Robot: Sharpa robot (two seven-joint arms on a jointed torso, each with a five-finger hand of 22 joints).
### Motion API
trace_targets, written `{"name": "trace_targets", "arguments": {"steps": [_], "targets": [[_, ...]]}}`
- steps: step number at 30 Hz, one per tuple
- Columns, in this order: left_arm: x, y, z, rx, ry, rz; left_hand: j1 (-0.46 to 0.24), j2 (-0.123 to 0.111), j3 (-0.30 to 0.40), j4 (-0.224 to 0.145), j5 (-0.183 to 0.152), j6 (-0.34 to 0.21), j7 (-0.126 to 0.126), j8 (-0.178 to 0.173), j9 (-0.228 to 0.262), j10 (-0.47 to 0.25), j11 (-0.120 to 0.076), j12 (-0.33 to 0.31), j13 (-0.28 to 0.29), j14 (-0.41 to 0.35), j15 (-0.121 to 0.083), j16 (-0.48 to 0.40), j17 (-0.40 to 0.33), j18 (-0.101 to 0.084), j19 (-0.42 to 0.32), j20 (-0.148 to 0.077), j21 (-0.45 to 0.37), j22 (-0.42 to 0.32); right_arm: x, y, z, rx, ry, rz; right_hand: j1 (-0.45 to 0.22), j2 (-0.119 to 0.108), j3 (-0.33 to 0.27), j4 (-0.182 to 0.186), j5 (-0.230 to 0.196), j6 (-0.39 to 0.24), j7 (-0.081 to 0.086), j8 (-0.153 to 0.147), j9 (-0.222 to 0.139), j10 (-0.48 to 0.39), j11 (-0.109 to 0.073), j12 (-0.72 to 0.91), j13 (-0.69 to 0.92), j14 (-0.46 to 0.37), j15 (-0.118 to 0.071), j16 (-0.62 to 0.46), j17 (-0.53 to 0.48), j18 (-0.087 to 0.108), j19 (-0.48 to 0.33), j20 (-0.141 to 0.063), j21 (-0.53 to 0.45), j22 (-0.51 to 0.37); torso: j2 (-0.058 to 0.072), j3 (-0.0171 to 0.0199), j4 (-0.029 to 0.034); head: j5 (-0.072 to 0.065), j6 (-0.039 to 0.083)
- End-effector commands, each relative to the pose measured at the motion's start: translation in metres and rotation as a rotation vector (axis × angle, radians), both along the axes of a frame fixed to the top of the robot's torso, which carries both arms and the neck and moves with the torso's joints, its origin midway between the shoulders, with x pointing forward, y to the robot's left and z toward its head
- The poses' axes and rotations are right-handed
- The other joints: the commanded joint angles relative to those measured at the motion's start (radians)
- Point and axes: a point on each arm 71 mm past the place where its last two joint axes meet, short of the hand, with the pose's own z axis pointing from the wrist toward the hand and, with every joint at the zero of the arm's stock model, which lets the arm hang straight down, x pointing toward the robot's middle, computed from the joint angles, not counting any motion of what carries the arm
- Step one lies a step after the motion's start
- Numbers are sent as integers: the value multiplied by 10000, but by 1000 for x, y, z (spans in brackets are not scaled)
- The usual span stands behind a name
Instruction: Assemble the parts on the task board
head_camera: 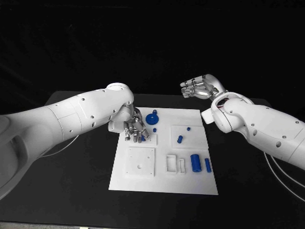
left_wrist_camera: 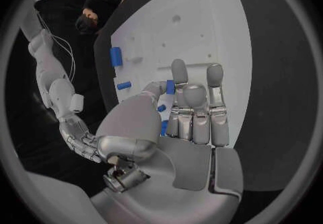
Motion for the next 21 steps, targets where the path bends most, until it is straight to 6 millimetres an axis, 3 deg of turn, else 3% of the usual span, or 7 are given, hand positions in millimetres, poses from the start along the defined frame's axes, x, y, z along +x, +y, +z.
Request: {"name": "trace_targets", "arguments": {"steps": [1,7,21], "targets": [[-2,-4,0,-89,142,-79,163,196,1425,-1510,-13,0,-82,-3,12,116,17,59,12,-31,-9,64,15,-2,24,1,59,210,-1,2,0,-70,-30,188,5,-90,2,-19,36,-62,-4,2,8,-60,17,-32,-15,-71,-19,-34,-15,120,-77,-16,30,-14,5,-1,-3,-5,10],[-1,-4,1,-96,7,56,155,199,1418,-1504,-24,-7,-82,-4,19,117,16,59,12,-26,-9,62,16,0,31,2,63,210,-1,3,1,-64,-27,226,5,-90,2,-19,36,-62,-4,2,8,-60,17,-32,-15,-71,-19,-34,-15,120,-77,-16,30,-14,3,10,-8,-16,33],[1,-2,1,55,-245,208,167,228,1405,-1496,-147,-33,-87,14,72,125,4,67,17,-6,-8,49,23,13,57,4,64,207,-2,4,1,-60,-34,245,5,-90,2,-19,36,-62,-4,2,8,-60,17,-32,-15,-71,-19,-34,-15,120,-77,-16,30,-14,9,-3,-4,-29,14]]}}
